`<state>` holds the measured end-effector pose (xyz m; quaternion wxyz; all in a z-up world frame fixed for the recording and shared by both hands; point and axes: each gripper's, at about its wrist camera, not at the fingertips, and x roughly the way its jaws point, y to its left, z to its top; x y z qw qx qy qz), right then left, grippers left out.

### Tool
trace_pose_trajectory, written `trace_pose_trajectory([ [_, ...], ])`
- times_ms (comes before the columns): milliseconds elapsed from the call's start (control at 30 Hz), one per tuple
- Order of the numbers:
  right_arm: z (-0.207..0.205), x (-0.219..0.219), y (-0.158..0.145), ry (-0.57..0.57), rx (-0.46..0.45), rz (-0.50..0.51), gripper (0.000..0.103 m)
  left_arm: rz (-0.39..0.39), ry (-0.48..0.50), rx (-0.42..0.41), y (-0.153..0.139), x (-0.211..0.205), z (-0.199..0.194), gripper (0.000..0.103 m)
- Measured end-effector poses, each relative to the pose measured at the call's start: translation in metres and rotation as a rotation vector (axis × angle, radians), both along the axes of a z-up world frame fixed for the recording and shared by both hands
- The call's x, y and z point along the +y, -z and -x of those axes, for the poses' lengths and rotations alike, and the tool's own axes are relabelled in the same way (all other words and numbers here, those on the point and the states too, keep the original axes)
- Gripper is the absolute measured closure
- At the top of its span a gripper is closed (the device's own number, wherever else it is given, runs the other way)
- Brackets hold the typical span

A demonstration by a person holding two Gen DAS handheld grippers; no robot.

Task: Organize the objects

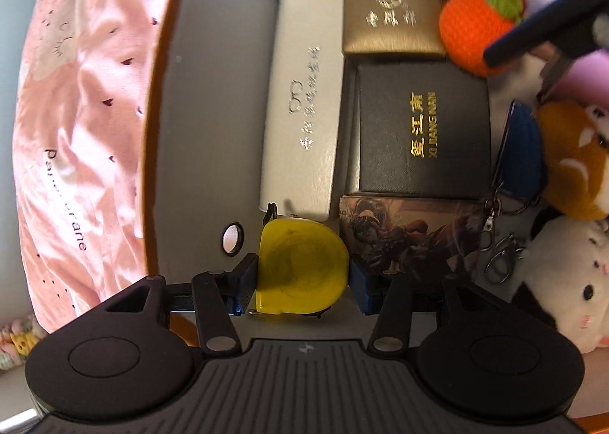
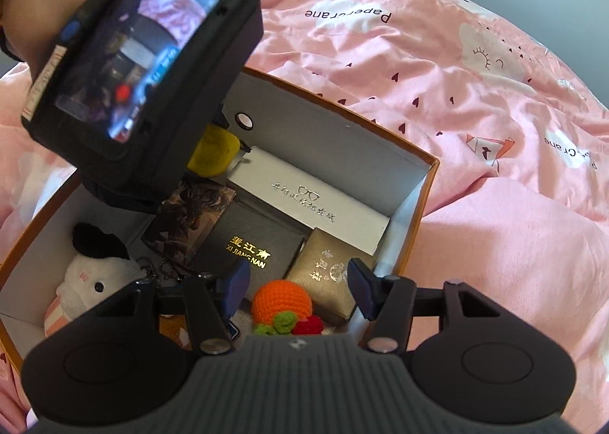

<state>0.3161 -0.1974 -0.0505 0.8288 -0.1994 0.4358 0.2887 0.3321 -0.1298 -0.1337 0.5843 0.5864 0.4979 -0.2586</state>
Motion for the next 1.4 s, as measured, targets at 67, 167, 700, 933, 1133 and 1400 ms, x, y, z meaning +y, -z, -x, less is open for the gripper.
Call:
trace_pose_trajectory([
  [67,0.0,-0.002,0.002,0.007,0.003,-0.003,0.044,-0.016,0.001,-0.001,0.005,0.001,-0.002,0.039],
  [167,-0.001,-0.004,0.004,0.015,0.017,-0.011,0.044,-0.004,-0.014,-0.001,0.005,0.005,-0.004,0.038],
  [700,-0.008,0.002,0.007,0.011,0.066,0.085,0.088,0.249,-0.198,-0.089,-0.037,0.047,-0.002,0.076],
  [933,-0.006,0.013,0.012,-0.055,0.059,0.115,0.088,0.522,-0.34,-0.144,-0.069,0.059,0.021,0.077],
  [1133,0.002,0.022,0.01,-0.117,0.072,0.133,0.088,0.626,-0.477,-0.116,-0.089,0.043,0.02,0.077],
  [1400,-0.003,0.028,0.023,-0.083,0.128,0.241,0.085,0.677,-0.594,-0.113,-0.093,0.062,0.044,0.077],
])
